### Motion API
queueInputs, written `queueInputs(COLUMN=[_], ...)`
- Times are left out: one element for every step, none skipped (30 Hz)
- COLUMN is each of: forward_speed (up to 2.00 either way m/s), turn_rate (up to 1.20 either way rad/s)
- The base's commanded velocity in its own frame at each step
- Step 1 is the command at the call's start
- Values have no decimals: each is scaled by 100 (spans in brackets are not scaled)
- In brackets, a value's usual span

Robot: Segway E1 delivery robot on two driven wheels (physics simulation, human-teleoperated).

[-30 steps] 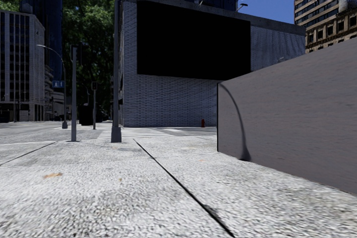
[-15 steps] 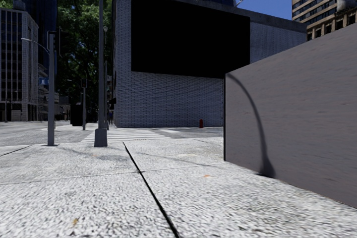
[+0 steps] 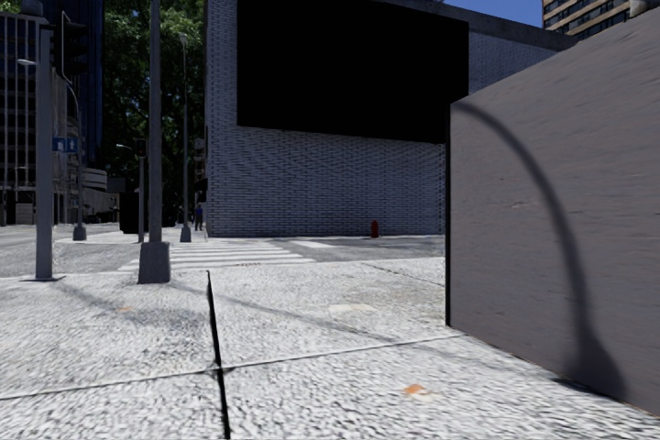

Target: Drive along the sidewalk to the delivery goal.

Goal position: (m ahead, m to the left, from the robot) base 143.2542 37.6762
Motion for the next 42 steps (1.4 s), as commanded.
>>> queueInputs(forward_speed=[200,200,200,200,200,200,200,200,200,200,200,200,200,200,200,200,200,200,200,200,200,200,200,200,200,200,200,200,200,200,200,200,200,200,200,200,200,200,200,200,200,200], turn_rate=[14,16,16,16,17,19,23,23,26,27,27,27,27,27,27,27,27,27,27,28,28,28,30,31,31,31,32,32,32,32,32,32,32,32,32,32,33,33,33,33,33,33])
